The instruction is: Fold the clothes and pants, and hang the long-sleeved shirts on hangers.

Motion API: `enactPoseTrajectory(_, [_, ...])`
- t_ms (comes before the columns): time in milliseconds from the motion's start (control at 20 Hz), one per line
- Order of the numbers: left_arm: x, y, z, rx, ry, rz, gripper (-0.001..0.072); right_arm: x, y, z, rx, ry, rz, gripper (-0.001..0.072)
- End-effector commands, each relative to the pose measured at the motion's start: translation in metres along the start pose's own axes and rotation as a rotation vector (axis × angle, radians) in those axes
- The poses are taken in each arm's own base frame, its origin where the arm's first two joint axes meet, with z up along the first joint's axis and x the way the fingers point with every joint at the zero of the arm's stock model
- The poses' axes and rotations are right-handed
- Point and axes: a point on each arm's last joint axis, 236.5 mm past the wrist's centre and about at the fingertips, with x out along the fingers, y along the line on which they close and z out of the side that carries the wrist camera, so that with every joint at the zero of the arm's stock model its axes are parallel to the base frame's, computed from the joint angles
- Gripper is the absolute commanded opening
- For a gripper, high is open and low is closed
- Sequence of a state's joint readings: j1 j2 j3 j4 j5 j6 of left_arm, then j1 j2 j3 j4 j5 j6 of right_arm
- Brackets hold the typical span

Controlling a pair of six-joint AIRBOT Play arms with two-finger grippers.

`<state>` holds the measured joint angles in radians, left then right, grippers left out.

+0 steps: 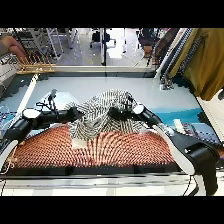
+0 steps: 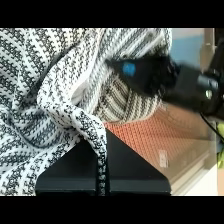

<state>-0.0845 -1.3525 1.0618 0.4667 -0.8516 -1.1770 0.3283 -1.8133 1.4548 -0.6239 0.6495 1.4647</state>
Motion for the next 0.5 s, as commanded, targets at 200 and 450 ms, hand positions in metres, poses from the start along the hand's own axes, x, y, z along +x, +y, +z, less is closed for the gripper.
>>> enactPoseTrajectory(200, [-0.039,-0.037,0.066,-0.015,-0.196,-0.097,0.0021,-0.104,0.03,0.024,-0.356,0.111,-0.295,0.0046])
enactPoseTrajectory(450, [-0.148,-0.202,0.128,0.21,-0.442,-0.377,0.0022,-0.322,0.213,0.104,-0.649,-0.457,-0.177,0.0046])
